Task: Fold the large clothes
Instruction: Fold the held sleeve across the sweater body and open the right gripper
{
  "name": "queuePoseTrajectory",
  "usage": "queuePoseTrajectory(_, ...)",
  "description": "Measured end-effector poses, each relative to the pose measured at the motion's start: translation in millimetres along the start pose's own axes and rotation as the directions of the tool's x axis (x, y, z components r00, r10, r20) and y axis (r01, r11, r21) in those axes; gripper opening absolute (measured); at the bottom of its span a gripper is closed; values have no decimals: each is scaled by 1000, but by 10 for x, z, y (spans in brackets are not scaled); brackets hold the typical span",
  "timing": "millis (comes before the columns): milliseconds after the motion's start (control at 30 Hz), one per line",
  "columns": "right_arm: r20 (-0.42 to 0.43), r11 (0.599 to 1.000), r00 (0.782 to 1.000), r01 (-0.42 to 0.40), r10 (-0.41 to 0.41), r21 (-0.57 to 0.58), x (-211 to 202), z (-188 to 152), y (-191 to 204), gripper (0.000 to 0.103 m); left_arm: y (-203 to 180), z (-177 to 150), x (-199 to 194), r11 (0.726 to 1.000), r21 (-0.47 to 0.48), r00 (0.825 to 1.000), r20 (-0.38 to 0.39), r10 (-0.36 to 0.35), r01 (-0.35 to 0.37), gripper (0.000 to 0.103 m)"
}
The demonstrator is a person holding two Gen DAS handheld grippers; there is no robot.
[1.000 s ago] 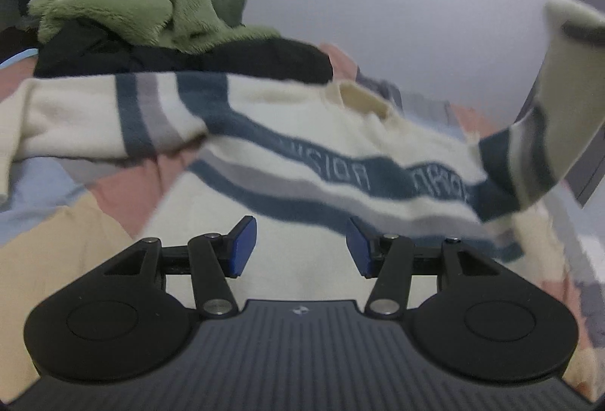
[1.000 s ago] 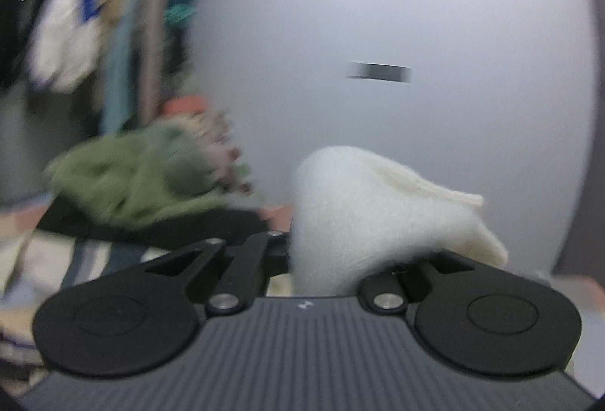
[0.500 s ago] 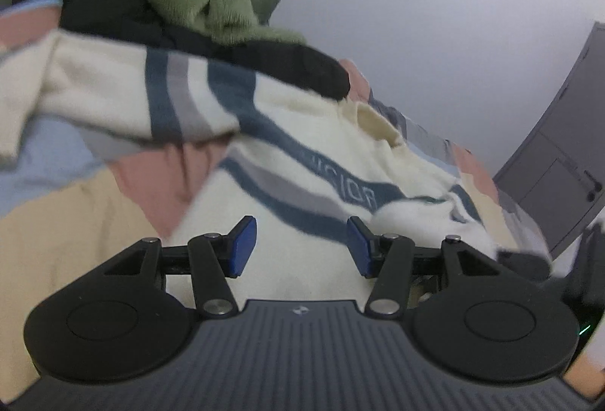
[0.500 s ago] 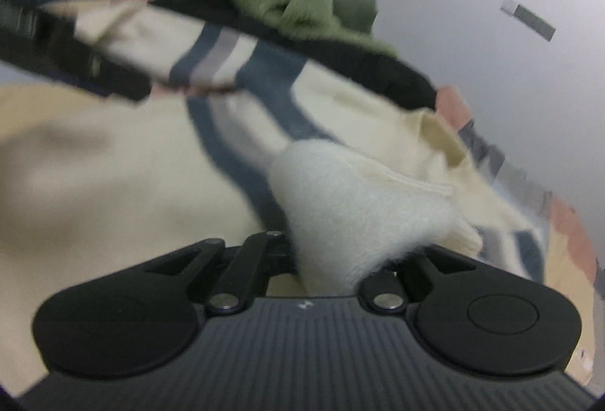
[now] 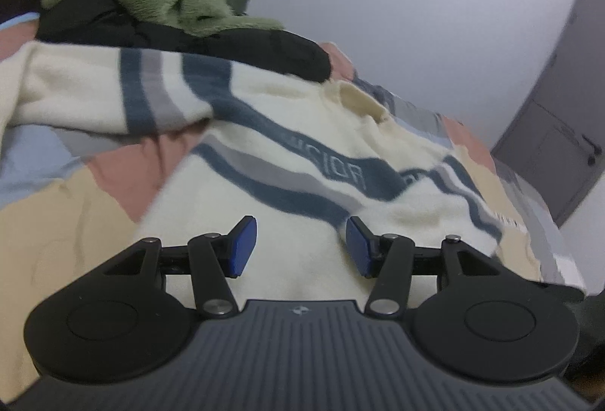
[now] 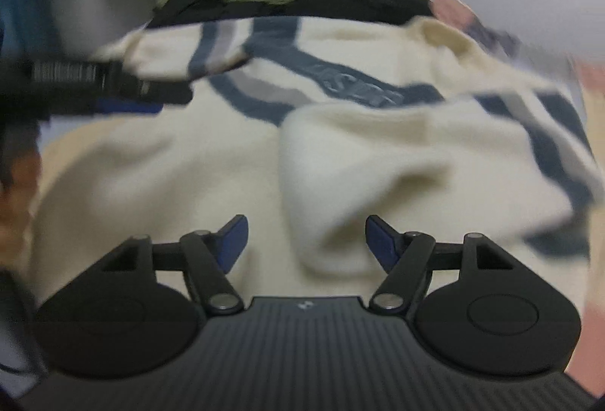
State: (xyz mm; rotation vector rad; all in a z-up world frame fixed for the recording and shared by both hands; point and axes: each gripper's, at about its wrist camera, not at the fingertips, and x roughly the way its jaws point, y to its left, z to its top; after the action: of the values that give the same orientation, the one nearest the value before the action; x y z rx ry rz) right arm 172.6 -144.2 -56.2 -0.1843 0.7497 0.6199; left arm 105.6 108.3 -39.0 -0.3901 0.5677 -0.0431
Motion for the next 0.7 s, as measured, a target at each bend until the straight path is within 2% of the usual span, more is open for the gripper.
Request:
queuePoseTrajectory(67, -9, 998, 1000, 4, -3, 57, -137, -30, -94, 70, -95, -48, 30, 1000, 27, 1000, -22, -13, 14, 59)
queuePoseTrajectory(167, 46, 988, 999, 13, -21, 153, -349, -67, -289, 70, -272, -140, 49, 996, 61, 996, -52, -67, 70, 59)
queuePoseTrajectory(267, 97, 952, 992, 51, -83, 300, -475, -85, -573, 70, -492, -261, 86, 986, 130, 994, -58, -93, 100, 60)
queuePoseTrajectory(433, 147, 902, 978, 71, -147, 427, -473, -55, -893, 70, -780, -407, 214, 963, 260, 997, -58, -54, 67, 61)
queuePoseTrajectory(533, 170, 890, 977, 38, -128, 454, -405, -38, -1004, 54, -840, -425, 257, 954, 295, 998, -40, -45, 55, 64)
queuePoseTrajectory(600, 170, 880, 979, 22, -116, 474, -335, -19, -1070, 37, -881, -440, 286, 947, 317, 998, -25, -55, 60, 65)
queuePoseTrajectory(700, 171, 878, 979, 16, -110, 478, -208, 38, -1107, 31, -954, -437, 355, 931, 360, 998, 3, -68, 62, 69)
